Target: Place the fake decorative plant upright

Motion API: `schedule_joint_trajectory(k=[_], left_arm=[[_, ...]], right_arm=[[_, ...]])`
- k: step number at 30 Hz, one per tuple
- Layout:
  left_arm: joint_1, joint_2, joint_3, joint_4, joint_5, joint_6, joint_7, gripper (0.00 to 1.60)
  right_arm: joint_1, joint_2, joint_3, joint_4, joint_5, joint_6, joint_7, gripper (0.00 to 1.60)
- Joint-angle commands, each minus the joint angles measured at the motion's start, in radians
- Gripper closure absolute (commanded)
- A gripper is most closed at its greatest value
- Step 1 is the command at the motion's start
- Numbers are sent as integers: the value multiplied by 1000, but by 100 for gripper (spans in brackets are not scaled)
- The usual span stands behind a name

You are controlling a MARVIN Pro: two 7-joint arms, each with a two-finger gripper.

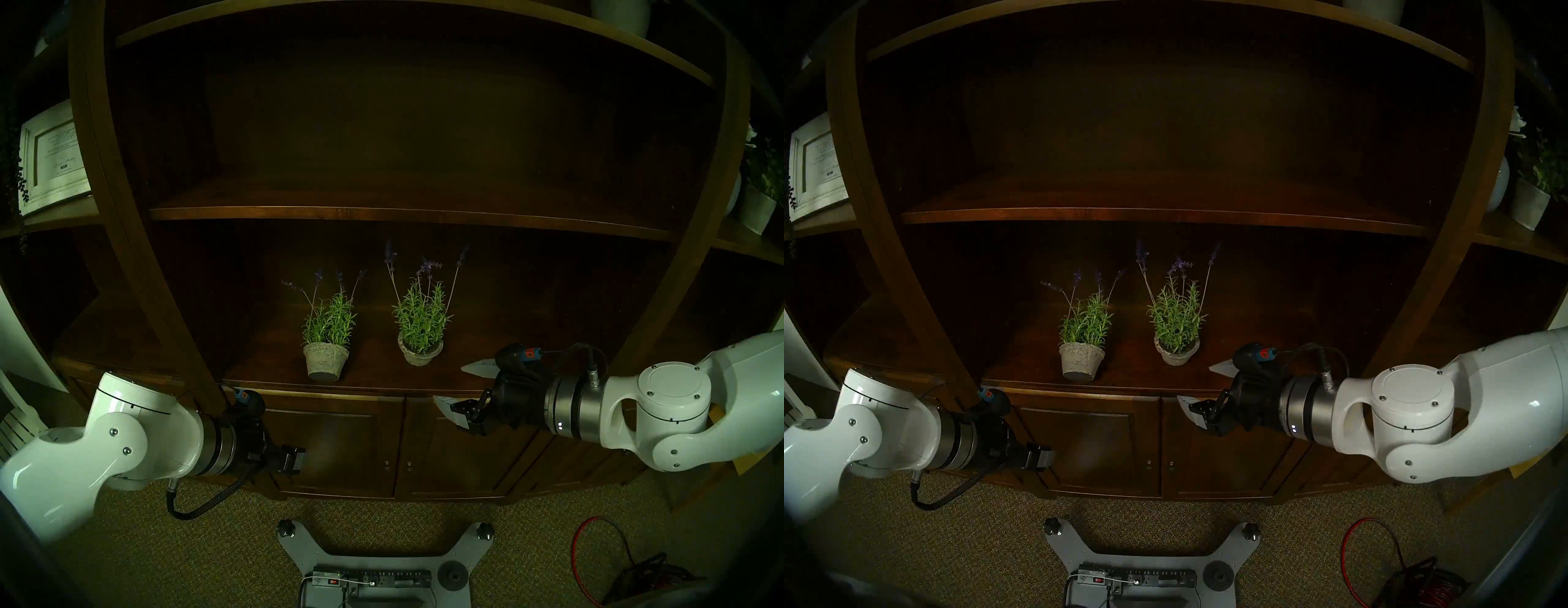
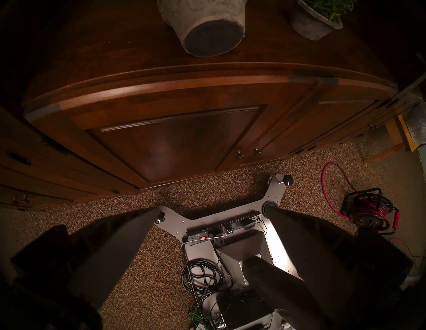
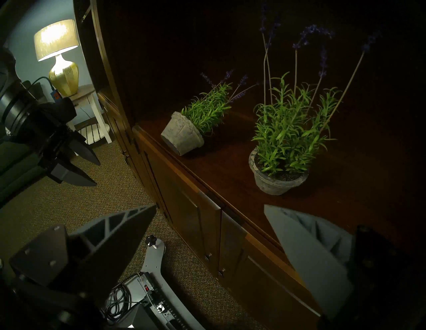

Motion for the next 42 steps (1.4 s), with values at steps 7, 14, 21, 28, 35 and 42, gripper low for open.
schedule_joint_trajectory(k=[7, 14, 21, 28, 35, 42], left_arm=[[-39, -2, -11, -11, -25, -3, 9, 0], [-136, 19, 15, 19, -63, 3, -10, 0], [-200, 59, 24, 80, -73, -2, -60, 0], [-284, 65, 85, 137, -73, -15, -92, 0], [-340, 66, 140, 139, -22, -26, -98, 0], [-399, 22, 181, 145, 1, -45, -78, 0]], right_arm=[[9, 3, 21, -2, -4, -9, -1, 0], [10, 3, 20, -2, -4, -8, -1, 0], [10, 3, 19, -3, -4, -8, -2, 0], [10, 3, 19, -3, -5, -8, -2, 0], [11, 3, 18, -3, -5, -8, -2, 0], [11, 3, 18, -3, -5, -7, -3, 0]])
